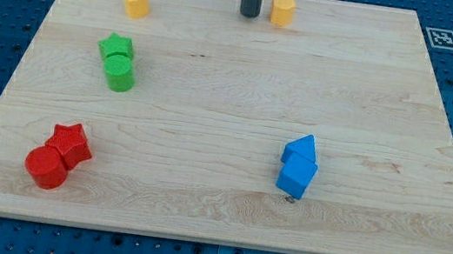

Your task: Move the hexagon to the top right

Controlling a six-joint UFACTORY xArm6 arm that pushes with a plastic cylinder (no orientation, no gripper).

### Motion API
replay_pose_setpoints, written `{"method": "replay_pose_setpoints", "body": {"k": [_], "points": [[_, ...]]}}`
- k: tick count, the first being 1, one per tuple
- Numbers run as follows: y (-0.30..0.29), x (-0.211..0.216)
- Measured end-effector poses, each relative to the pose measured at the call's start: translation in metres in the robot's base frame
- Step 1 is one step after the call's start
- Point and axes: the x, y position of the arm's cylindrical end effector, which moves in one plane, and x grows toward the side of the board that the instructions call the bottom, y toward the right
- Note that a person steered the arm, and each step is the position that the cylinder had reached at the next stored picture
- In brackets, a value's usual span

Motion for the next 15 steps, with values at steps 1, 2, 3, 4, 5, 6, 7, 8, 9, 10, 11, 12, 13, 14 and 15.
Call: {"method": "replay_pose_setpoints", "body": {"k": [1, 2, 3, 4, 5, 6, 7, 8, 9, 10, 11, 12, 13, 14, 15], "points": [[0.018, -0.002], [0.033, 0.002], [0.044, 0.003], [0.055, 0.005], [0.058, 0.005], [0.061, 0.005], [0.068, 0.006], [0.092, 0.01], [0.101, 0.023], [0.11, 0.041], [0.139, 0.034], [0.16, 0.04], [0.197, 0.051], [0.21, 0.048], [0.21, 0.043]]}}
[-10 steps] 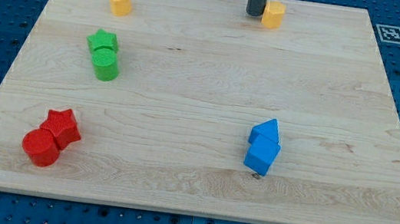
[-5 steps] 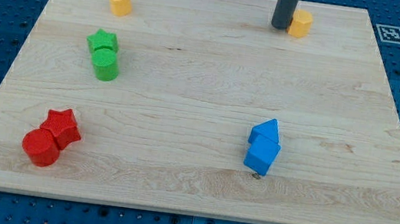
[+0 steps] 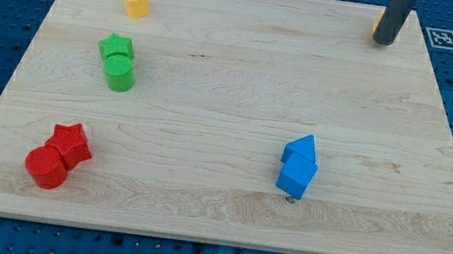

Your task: Move the hexagon to the top right

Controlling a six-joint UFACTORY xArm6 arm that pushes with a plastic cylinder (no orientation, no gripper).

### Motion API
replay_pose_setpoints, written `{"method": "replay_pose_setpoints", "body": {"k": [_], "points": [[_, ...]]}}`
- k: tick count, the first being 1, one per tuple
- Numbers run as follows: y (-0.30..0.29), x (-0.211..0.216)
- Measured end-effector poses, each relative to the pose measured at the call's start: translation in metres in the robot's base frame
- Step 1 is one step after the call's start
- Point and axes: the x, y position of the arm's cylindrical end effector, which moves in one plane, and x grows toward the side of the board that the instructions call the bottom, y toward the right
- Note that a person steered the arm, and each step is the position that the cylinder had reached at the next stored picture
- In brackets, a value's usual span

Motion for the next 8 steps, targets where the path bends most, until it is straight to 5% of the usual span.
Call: {"method": "replay_pose_setpoints", "body": {"k": [2, 8], "points": [[0.037, 0.005], [-0.02, 0.019]]}}
